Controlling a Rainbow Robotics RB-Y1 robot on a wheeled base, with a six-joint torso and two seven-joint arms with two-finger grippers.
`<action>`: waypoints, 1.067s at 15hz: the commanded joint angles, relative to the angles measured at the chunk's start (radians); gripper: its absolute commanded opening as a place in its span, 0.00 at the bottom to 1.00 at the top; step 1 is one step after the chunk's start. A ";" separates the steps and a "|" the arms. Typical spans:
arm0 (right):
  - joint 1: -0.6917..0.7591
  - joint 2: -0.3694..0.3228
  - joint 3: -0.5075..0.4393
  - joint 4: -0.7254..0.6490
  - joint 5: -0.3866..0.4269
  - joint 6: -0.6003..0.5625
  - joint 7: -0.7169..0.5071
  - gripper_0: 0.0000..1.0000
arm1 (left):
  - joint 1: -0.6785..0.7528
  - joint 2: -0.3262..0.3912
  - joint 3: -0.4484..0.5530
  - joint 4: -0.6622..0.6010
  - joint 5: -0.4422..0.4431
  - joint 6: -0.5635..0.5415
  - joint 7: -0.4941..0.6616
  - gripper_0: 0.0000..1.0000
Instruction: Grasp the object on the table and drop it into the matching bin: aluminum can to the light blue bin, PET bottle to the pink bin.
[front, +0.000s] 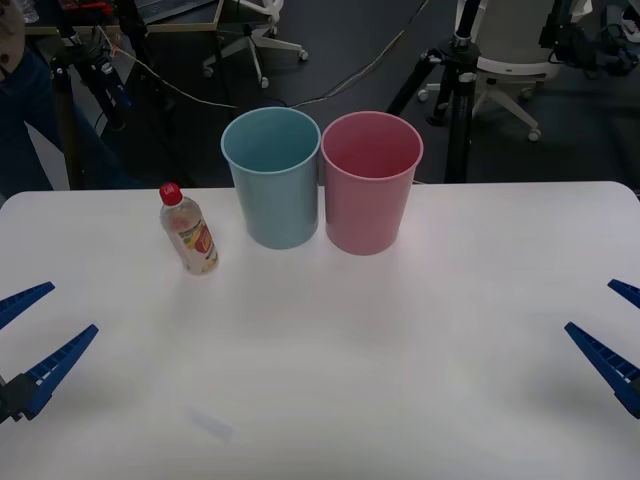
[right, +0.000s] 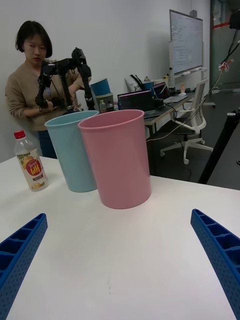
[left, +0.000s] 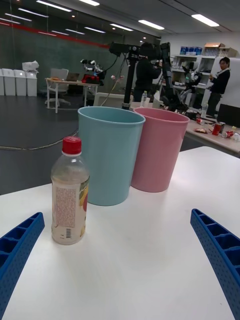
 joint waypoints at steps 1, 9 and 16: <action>0.000 0.000 0.000 0.000 0.000 0.000 0.000 1.00 | 0.004 -0.009 -0.011 0.004 -0.011 0.002 -0.002 1.00; 0.000 0.000 0.000 0.000 0.000 0.000 0.000 1.00 | 0.033 -0.010 -0.028 -0.012 -0.008 0.044 -0.021 1.00; 0.000 0.000 0.000 0.000 0.000 0.000 0.000 1.00 | 0.004 -0.010 -0.120 0.004 -0.013 0.284 -0.147 1.00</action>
